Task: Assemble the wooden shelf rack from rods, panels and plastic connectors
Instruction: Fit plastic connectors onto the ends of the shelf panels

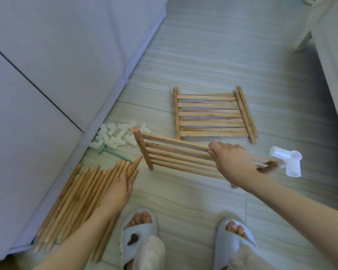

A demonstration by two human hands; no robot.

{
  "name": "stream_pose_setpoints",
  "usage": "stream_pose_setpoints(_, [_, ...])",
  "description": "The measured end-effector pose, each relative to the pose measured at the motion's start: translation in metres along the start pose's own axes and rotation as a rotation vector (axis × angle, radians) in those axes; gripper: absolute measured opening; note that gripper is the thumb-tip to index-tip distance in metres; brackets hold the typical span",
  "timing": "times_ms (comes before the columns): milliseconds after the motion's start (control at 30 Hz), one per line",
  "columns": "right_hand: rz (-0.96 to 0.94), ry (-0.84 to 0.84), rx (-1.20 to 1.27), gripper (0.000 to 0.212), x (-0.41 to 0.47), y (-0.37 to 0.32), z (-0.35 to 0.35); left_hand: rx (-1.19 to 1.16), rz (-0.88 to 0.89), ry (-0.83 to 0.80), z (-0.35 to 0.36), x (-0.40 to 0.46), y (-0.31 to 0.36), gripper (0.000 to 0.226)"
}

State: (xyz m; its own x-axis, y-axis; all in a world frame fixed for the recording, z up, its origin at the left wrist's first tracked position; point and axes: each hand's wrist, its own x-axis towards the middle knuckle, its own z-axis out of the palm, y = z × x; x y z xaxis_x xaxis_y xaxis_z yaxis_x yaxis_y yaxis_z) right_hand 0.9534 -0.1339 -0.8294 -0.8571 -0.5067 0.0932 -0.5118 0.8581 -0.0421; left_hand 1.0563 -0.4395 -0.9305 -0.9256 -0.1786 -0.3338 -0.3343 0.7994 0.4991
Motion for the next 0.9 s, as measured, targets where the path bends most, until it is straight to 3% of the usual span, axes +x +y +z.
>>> stream_pose_setpoints(200, [0.023, -0.087, 0.019, 0.028, 0.001, 0.001, -0.004, 0.334, 0.214, 0.147, -0.053, -0.038, 0.036, 0.040])
stream_pose_setpoints(333, [0.023, -0.147, 0.004, 0.022, 0.002, 0.001, -0.009, 0.404, 0.470, 0.170, -0.083, -0.050, 0.101, 0.047])
stream_pose_setpoints(467, [-0.007, -0.138, 0.026, 0.028, -0.002, 0.002, -0.009, 0.480, 0.725, 0.296, -0.094, -0.044, 0.173, 0.047])
stream_pose_setpoints(567, [-0.082, -0.147, -0.011, 0.044, -0.013, 0.006, -0.007, 0.562, 0.656, 0.300, -0.085, -0.024, 0.203, 0.047])
stream_pose_setpoints(700, [-0.145, -0.163, -0.063, 0.072, -0.027, 0.012, -0.014, 0.536, 0.472, 0.144, -0.063, -0.003, 0.199, 0.039])
stream_pose_setpoints(833, [-0.087, -0.226, 0.000, 0.075, -0.045, 0.014, -0.038, 0.561, 0.403, 0.099, -0.050, 0.004, 0.184, 0.040])
stream_pose_setpoints(900, [-0.122, -0.056, 0.134, 0.066, -0.057, 0.013, -0.056, 0.570, 0.409, 0.114, -0.048, 0.008, 0.184, 0.040])
